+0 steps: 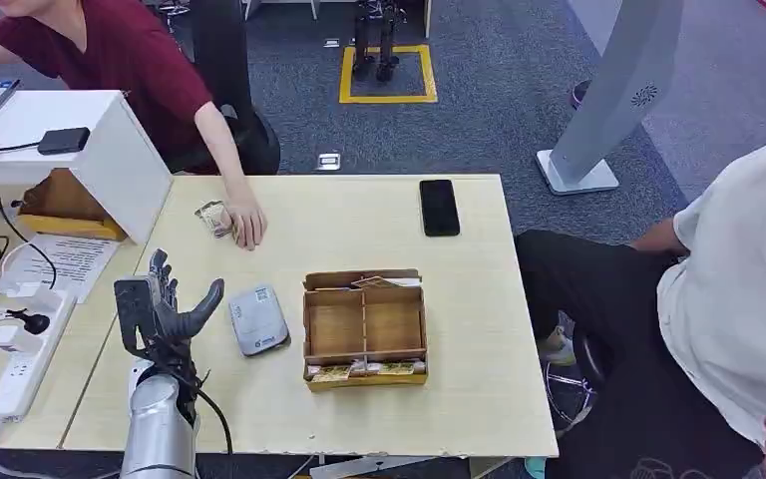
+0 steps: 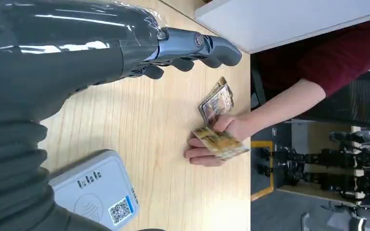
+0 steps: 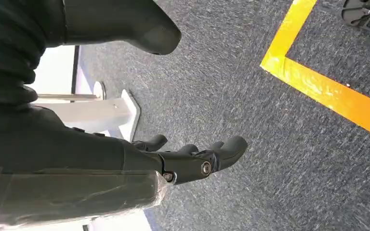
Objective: Pass the card to the sensor for recognition and then transmit it.
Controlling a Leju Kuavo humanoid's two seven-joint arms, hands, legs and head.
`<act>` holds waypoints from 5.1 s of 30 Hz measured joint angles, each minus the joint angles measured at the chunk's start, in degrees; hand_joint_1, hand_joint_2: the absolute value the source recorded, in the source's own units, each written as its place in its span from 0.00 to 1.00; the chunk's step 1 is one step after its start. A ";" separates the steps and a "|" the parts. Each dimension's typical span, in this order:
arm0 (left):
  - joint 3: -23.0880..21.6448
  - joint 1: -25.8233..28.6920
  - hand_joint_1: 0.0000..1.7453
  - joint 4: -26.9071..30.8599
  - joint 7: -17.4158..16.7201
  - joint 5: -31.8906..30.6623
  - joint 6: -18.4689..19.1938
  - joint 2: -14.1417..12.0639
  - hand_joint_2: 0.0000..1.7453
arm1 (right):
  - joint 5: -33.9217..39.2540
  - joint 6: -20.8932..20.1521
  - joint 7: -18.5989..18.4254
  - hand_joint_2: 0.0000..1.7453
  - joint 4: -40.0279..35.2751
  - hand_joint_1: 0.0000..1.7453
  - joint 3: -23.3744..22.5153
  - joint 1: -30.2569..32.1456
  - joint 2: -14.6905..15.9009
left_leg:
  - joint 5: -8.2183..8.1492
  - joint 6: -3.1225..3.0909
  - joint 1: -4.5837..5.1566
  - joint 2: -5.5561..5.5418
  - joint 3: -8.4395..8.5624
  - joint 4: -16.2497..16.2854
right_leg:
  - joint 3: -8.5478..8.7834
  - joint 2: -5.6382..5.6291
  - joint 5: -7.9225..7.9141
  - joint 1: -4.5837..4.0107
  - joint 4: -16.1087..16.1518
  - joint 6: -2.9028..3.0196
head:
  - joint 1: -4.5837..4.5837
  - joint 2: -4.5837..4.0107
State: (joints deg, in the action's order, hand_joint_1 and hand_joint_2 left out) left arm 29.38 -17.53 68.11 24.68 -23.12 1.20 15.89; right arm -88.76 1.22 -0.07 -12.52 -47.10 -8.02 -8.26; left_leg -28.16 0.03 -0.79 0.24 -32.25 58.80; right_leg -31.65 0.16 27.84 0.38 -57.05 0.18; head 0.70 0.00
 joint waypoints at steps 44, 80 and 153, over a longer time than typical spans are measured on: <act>-25.01 20.38 0.00 33.99 10.84 -37.40 -24.13 -7.82 1.00 | 0.46 0.42 1.46 1.00 -0.09 0.00 -0.02 0.45 0.02 | -0.02 0.02 0.00 0.04 -0.05 -0.02 | -0.06 -0.04 0.04 0.00 -0.01 0.06 | 0.00 0.00; -45.53 29.18 0.00 32.19 -6.31 -60.81 -31.82 -13.35 1.00 | 1.75 1.25 0.96 1.00 -0.26 0.00 -0.04 0.40 0.07 | -0.03 0.02 0.01 0.03 -0.06 -0.02 | -0.08 -0.02 0.05 0.01 0.00 0.05 | 0.00 0.00; -54.69 20.37 0.00 3.17 -18.67 -65.22 -32.48 -9.99 1.00 | 0.79 1.20 -0.39 1.00 -0.31 0.00 0.00 -0.31 0.00 | -0.02 0.02 0.01 0.00 -0.05 -0.02 | -0.06 0.01 0.05 0.01 -0.01 0.06 | 0.02 0.00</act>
State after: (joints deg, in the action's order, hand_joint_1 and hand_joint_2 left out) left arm -25.31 2.84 71.27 6.01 -88.35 -31.28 5.90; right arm -87.97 2.43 -0.46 -12.83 -47.10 -8.33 -8.26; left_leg -28.18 0.05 -0.78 0.24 -32.30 58.79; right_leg -31.71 0.17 27.89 0.39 -57.05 0.24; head 0.72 0.00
